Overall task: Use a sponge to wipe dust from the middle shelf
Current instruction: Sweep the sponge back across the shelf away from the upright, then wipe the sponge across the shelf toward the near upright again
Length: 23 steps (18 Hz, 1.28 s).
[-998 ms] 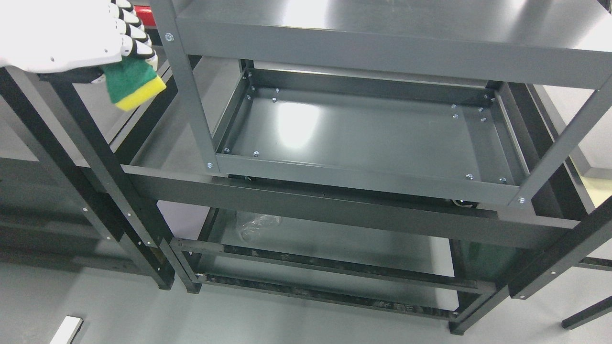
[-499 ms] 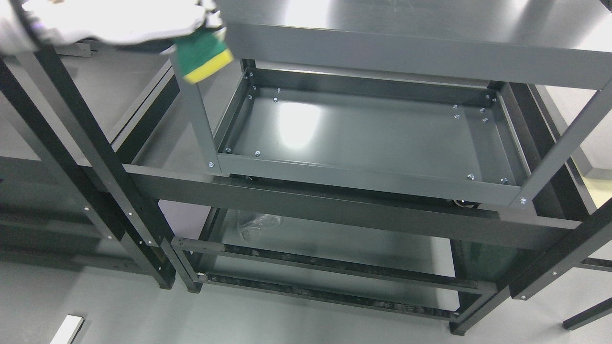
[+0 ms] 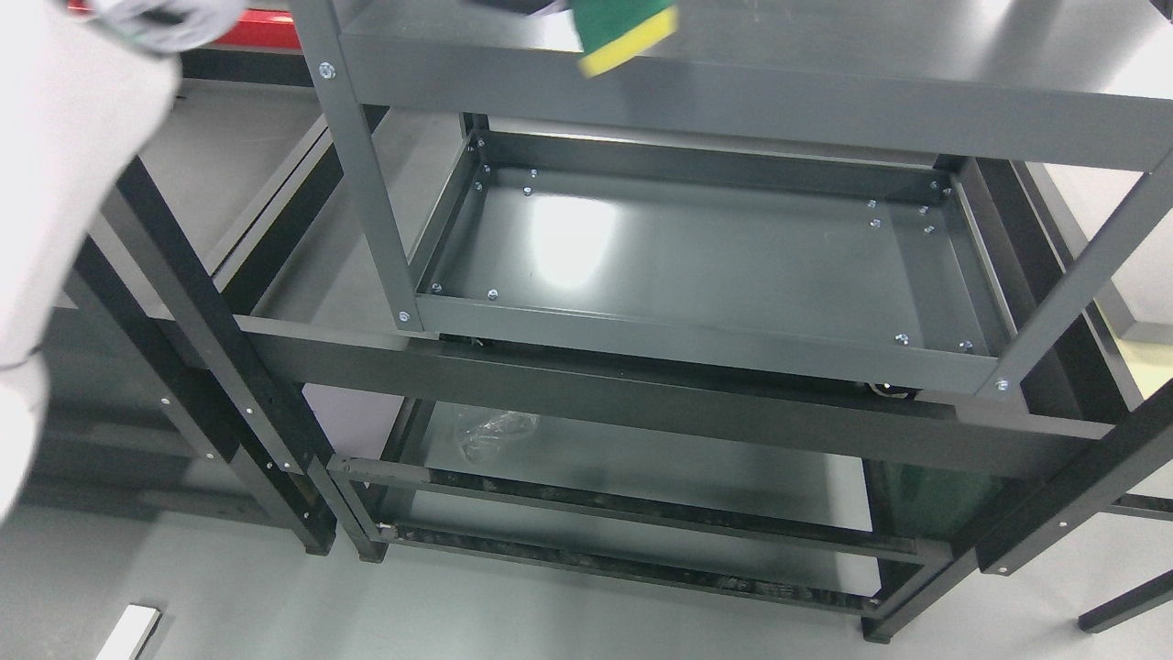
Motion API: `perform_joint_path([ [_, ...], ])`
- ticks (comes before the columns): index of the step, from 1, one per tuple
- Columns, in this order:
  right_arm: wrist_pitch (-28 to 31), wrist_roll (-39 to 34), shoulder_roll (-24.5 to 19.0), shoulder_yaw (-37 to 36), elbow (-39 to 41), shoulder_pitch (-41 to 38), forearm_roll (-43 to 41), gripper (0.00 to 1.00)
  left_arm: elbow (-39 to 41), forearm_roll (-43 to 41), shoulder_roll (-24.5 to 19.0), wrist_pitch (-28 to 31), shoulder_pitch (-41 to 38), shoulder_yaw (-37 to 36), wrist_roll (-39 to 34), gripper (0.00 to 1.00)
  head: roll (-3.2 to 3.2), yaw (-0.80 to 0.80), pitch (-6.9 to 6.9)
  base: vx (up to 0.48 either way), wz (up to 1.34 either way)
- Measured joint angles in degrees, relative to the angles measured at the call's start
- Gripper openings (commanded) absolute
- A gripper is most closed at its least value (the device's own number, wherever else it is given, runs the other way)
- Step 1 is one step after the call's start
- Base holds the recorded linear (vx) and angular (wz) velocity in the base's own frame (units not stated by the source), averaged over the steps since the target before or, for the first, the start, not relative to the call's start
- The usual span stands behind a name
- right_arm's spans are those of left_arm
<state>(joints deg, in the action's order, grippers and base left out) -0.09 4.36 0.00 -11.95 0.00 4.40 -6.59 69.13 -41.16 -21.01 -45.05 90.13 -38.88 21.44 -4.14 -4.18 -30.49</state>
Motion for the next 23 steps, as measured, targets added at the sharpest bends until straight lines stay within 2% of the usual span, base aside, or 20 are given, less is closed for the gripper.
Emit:
perform_joint_path([
  [6, 0.0, 0.01, 0.0, 0.0, 0.0, 0.0, 0.0, 1.0, -8.36, -1.12, 9.14, 0.03, 3.85, -3.72, -4.39, 0.0, 0.0, 0.0, 0.0, 0.0, 0.0],
  [10, 0.0, -0.19, 0.0, 0.0, 0.0, 0.01, 0.0, 1.0, -11.88, -0.61, 13.15, 3.86, 4.88, -6.77, -11.88, 0.0, 0.0, 0.0, 0.0, 0.0, 0.0],
  [15, 0.0, -0.2, 0.0, 0.0, 0.0, 0.01, 0.0, 1.0, -14.18, 2.52, 16.18, 6.66, 5.25, -12.24, -15.32, 0.0, 0.0, 0.0, 0.0, 0.0, 0.0],
  [23, 0.0, -0.21, 0.0, 0.0, 0.0, 0.0, 0.0, 1.0, -15.58, 4.64, 18.71, 7.16, 5.33, -18.72, -15.68, 0.0, 0.0, 0.0, 0.0, 0.0, 0.0],
])
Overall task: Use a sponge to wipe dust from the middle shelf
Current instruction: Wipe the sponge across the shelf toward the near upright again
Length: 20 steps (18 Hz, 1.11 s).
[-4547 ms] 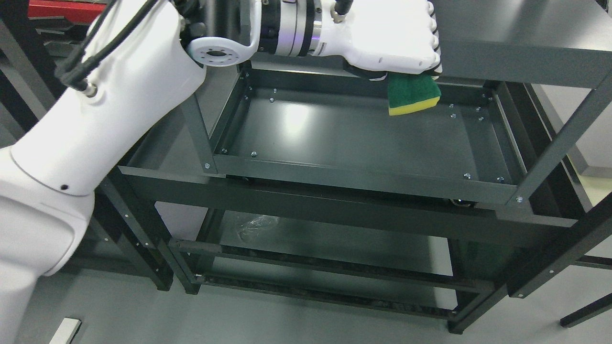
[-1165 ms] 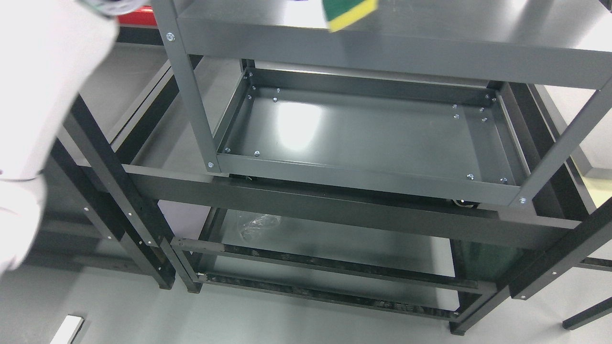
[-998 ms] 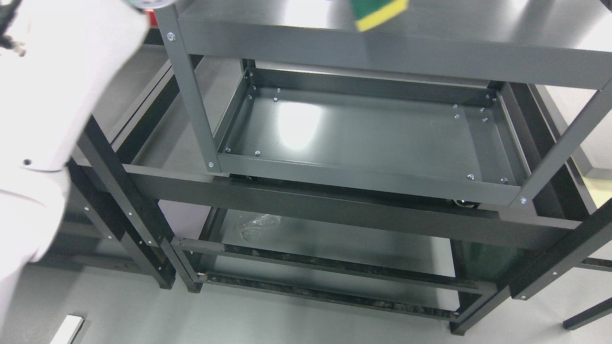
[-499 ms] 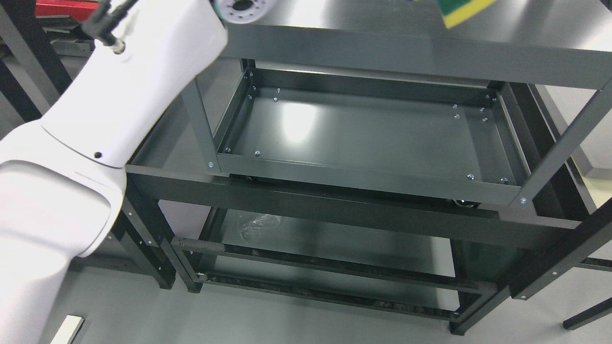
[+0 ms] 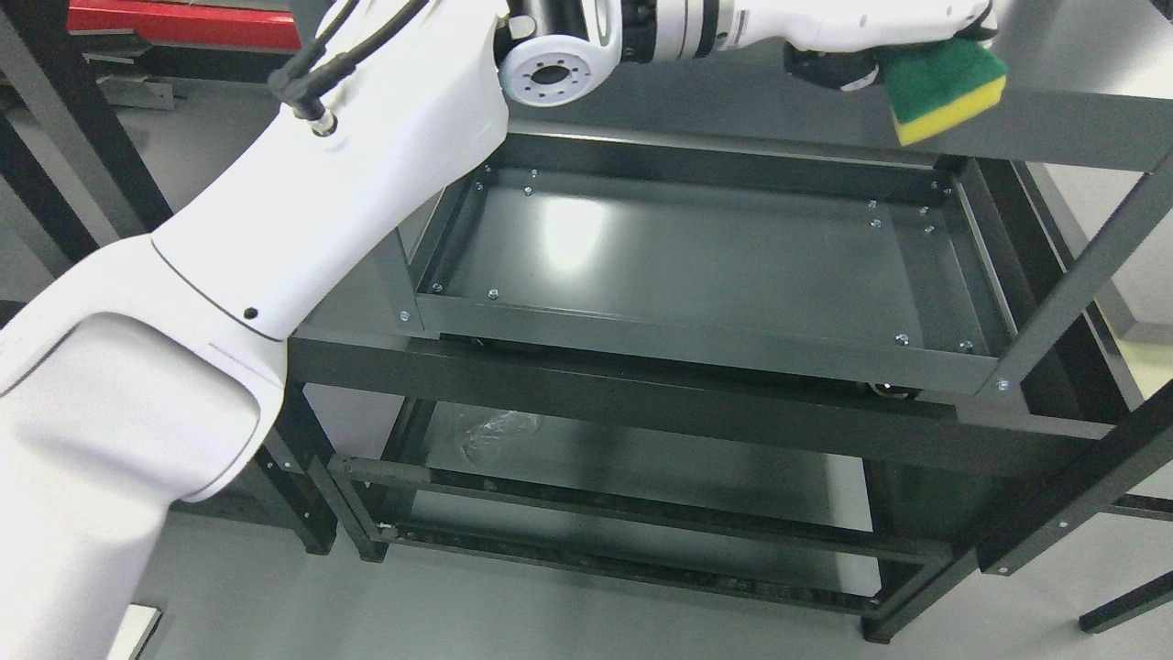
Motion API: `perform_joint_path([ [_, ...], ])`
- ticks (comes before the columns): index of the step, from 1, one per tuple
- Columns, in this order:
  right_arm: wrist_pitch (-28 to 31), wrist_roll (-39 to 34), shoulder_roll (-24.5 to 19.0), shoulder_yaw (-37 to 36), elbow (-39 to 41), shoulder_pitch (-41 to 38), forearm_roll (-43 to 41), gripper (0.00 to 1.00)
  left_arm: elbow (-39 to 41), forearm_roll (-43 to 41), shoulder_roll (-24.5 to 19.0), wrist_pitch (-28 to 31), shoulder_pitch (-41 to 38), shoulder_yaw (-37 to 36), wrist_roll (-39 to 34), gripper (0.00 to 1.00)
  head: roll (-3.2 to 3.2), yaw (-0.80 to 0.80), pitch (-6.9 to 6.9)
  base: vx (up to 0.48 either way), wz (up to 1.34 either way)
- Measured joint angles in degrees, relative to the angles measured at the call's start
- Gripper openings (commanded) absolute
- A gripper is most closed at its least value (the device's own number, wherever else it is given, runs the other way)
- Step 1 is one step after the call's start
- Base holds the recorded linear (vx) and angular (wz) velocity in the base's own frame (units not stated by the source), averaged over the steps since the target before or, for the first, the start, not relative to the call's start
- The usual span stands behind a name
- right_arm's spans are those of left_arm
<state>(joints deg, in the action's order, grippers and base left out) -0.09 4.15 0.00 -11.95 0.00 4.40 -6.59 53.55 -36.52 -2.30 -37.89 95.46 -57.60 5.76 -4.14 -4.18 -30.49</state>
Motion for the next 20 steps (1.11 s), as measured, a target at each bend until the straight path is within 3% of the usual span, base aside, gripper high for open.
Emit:
perform_joint_path([
  [5, 0.0, 0.0, 0.0, 0.0, 0.0, 0.0, 0.0, 1.0, 0.25, 0.34, 0.57, -0.16, 0.04, -1.89, 0.83, 0.0, 0.0, 0.0, 0.0, 0.0, 0.0],
  [10, 0.0, -0.01, 0.0, 0.0, 0.0, 0.0, 0.0, 1.0, 4.0, 0.55, -2.25, -0.51, 0.03, -3.0, 2.54, 0.0, 0.0, 0.0, 0.0, 0.0, 0.0],
  [15, 0.0, -0.01, 0.0, 0.0, 0.0, 0.0, 0.0, 1.0, 10.31, 1.31, -8.59, -1.59, -0.39, -3.45, 3.48, 0.0, 0.0, 0.0, 0.0, 0.0, 0.0],
  [20, 0.0, -0.01, 0.0, 0.0, 0.0, 0.0, 0.0, 1.0, 18.79, 4.97, -17.89, -1.9, -1.0, -3.7, 4.29, 0.0, 0.0, 0.0, 0.0, 0.0, 0.0],
])
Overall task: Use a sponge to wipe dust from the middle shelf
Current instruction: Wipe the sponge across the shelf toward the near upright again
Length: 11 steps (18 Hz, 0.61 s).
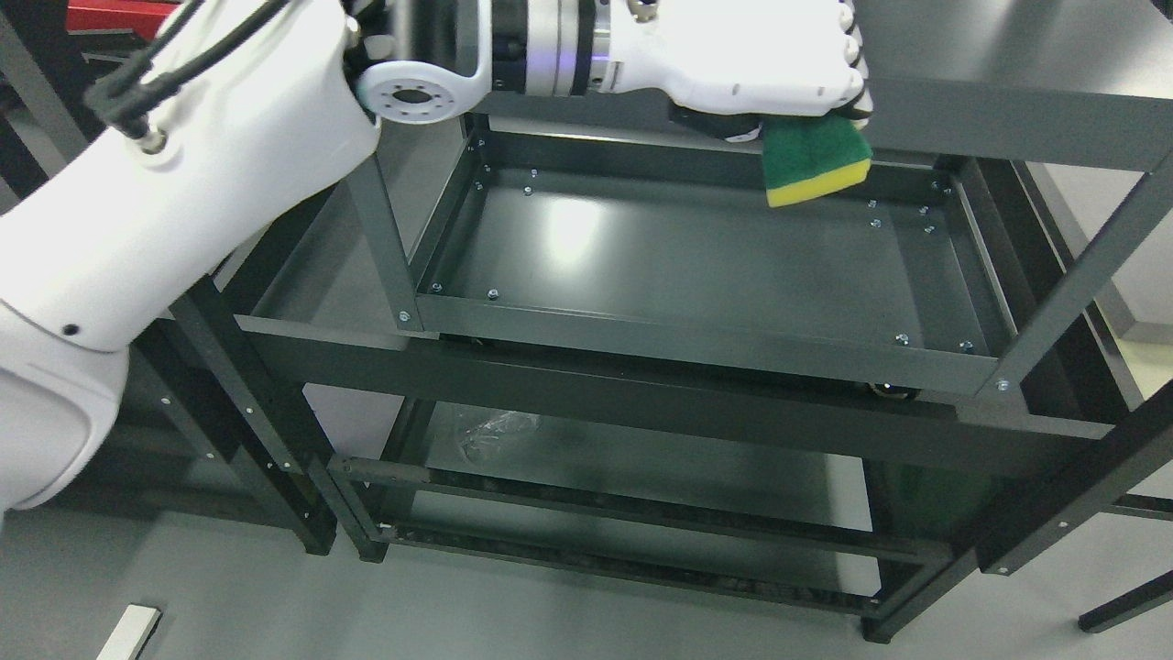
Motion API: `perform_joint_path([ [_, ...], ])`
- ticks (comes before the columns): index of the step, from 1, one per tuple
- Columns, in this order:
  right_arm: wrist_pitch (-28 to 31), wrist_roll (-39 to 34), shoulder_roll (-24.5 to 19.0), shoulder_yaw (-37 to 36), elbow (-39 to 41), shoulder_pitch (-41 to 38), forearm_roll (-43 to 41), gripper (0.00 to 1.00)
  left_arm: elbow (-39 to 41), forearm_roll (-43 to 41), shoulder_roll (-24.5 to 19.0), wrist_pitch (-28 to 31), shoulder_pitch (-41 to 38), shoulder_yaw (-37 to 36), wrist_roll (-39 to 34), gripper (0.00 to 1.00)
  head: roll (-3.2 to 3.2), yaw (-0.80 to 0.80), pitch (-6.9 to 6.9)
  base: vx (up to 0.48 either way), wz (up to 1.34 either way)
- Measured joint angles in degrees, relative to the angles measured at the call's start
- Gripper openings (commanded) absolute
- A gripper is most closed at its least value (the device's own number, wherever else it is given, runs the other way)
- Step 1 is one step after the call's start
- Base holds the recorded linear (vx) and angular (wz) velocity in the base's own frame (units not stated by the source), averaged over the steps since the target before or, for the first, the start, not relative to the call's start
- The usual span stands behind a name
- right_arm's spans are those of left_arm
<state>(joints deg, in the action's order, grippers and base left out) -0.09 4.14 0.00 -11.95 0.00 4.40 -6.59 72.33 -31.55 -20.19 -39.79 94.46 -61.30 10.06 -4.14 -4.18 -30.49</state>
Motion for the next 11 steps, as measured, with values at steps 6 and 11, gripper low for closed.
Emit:
perform_joint_path([
  [6, 0.0, -0.01, 0.0, 0.0, 0.0, 0.0, 0.0, 1.0, 8.96, 3.84, -12.68, -3.14, -1.95, 0.78, 1.05, 0.0, 0.0, 0.0, 0.0, 0.0, 0.0],
  [11, 0.0, -0.02, 0.0, 0.0, 0.0, 0.0, 0.0, 1.0, 13.82, 6.17, -23.06, -5.01, -6.39, 4.02, 1.65, 0.0, 0.0, 0.0, 0.0, 0.0, 0.0],
])
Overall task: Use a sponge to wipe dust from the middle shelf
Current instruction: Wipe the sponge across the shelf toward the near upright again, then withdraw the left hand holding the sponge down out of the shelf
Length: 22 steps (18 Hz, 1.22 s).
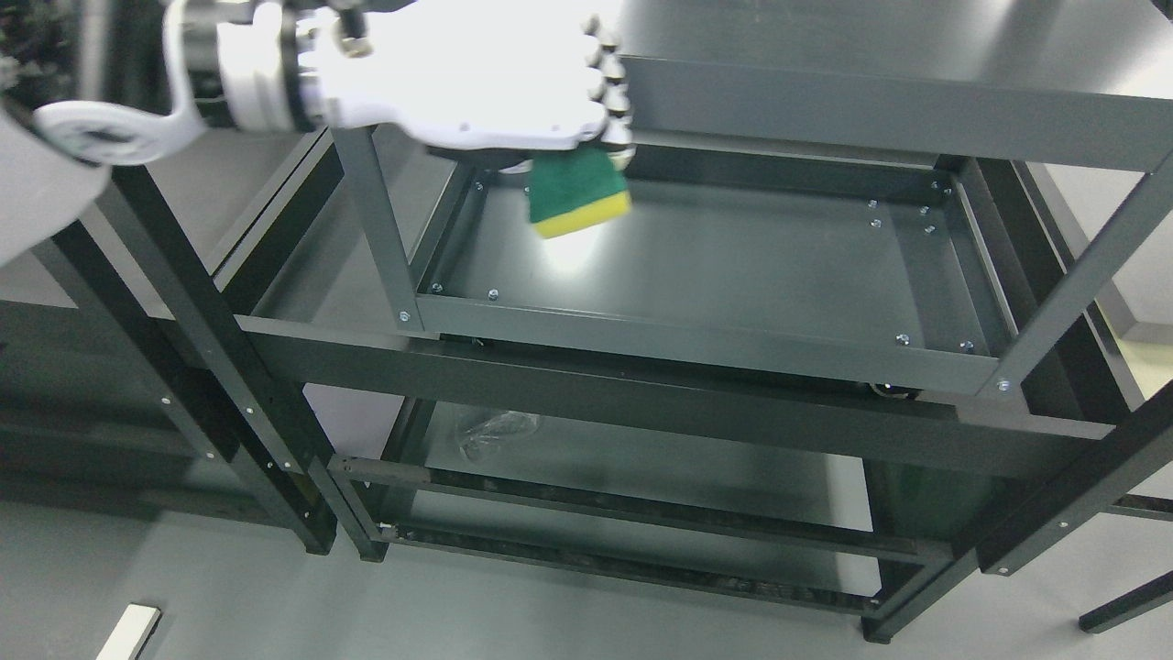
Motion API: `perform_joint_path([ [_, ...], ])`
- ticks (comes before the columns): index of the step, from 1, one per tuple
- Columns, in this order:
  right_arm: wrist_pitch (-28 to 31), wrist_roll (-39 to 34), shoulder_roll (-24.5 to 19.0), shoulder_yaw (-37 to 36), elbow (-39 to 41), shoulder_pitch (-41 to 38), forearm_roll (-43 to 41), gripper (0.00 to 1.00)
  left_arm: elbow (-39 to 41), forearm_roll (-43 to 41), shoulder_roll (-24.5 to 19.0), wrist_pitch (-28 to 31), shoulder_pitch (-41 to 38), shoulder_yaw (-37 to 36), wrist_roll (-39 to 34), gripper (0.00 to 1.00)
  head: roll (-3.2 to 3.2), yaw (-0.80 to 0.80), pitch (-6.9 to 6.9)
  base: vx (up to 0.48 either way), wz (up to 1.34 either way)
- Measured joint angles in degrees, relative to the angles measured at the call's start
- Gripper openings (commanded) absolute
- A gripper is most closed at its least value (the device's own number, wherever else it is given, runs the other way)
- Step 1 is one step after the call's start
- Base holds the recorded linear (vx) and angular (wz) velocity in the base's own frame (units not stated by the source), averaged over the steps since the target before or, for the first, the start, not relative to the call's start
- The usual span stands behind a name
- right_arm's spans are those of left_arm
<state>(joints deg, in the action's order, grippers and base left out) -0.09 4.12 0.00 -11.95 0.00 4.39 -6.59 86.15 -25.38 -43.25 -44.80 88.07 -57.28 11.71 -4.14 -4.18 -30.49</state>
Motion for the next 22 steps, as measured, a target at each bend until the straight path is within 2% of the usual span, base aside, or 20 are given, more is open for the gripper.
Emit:
perform_joint_path([
  [2, 0.0, 0.0, 0.0, 0.0, 0.0, 0.0, 0.0, 1.0, 1.62, 1.45, -3.93, -0.17, -2.95, 2.15, 0.02, 0.0, 0.0, 0.0, 0.0, 0.0, 0.0],
  [6, 0.0, 0.0, 0.0, 0.0, 0.0, 0.0, 0.0, 1.0, 3.64, 6.93, -8.64, -0.22, -11.57, 6.89, -0.41, 0.0, 0.0, 0.0, 0.0, 0.0, 0.0],
  [12, 0.0, -0.12, 0.0, 0.0, 0.0, 0.0, 0.0, 1.0, 5.59, 14.08, -11.01, -0.25, -34.88, 18.35, -0.57, 0.0, 0.0, 0.0, 0.0, 0.0, 0.0],
  [17, 0.0, -0.27, 0.0, 0.0, 0.0, 0.02, 0.0, 1.0, 6.28, 18.22, -7.32, -0.29, -54.24, 29.63, -0.57, 0.0, 0.0, 0.0, 0.0, 0.0, 0.0],
  [22, 0.0, -0.07, 0.0, 0.0, 0.0, 0.02, 0.0, 1.0, 5.52, 22.58, 1.89, -0.2, -69.19, 40.32, -0.85, 0.0, 0.0, 0.0, 0.0, 0.0, 0.0],
])
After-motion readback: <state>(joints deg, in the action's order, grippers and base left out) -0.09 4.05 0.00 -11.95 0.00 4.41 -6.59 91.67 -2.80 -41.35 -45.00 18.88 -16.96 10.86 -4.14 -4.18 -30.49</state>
